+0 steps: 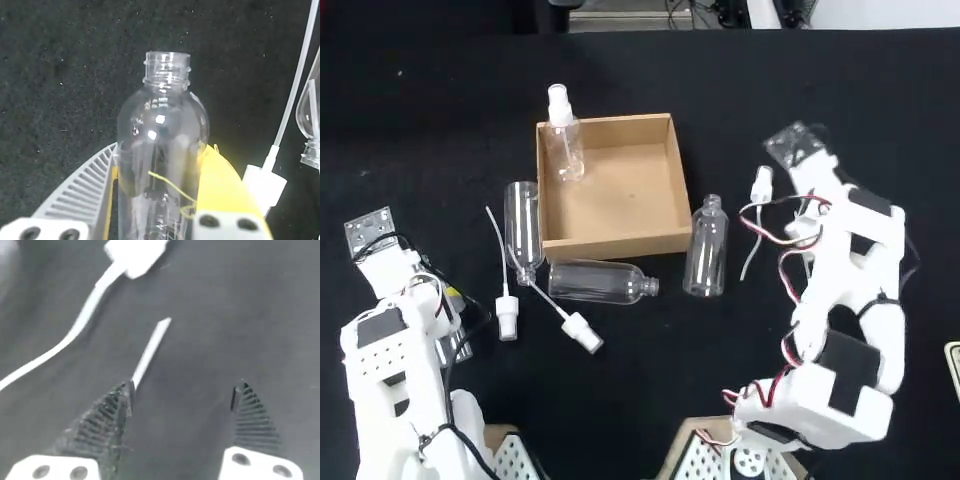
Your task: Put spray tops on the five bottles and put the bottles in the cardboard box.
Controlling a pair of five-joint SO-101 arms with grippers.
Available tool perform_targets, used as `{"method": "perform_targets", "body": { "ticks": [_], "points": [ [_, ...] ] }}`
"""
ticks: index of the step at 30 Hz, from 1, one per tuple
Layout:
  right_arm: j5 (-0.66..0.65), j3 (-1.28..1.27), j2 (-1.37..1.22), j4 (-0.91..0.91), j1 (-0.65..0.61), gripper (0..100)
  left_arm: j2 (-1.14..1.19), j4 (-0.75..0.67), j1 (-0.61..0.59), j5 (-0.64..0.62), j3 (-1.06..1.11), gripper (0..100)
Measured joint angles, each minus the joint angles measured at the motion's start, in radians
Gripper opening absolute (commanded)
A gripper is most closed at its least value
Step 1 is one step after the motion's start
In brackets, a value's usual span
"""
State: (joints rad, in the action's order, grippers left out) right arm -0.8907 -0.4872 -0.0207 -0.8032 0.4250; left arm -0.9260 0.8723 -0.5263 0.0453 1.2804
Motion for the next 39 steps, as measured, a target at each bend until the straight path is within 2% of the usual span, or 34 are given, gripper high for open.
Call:
{"method": "perform_targets", "body": {
  "ticks": [3, 7, 11, 15, 18, 20, 29, 39],
  "points": [
    [0.006, 0.000, -0.064, 0.086, 0.018, 28.6, 0.000, 0.000, 0.000, 0.000, 0.000, 3],
    [0.023, -0.002, -0.117, 0.109, 0.037, 28.6, 0.000, 0.000, 0.000, 0.000, 0.000, 3],
    [0.146, 0.014, -0.117, 0.089, 0.040, 28.6, 0.000, 0.000, 0.000, 0.000, 0.000, 3],
    [0.261, 0.140, -0.117, -0.110, 0.044, 28.6, 0.000, 0.000, 0.000, 0.000, 0.000, 3],
    [0.281, 0.238, -0.117, -0.302, 0.043, 28.6, 0.000, 0.000, 0.000, 0.000, 0.000, 3],
    [0.278, 0.244, -0.138, -0.348, 0.025, 28.6, 0.000, 0.000, 0.000, 0.000, 0.000, 3],
    [0.272, 0.252, -0.310, -0.150, 0.020, 28.6, 0.000, 0.000, 0.000, 0.000, 0.000, 3],
    [0.255, 0.365, -0.374, -0.135, 0.196, 28.6, 0.000, 0.000, 0.000, 0.000, 0.000, 3]
  ]
}}
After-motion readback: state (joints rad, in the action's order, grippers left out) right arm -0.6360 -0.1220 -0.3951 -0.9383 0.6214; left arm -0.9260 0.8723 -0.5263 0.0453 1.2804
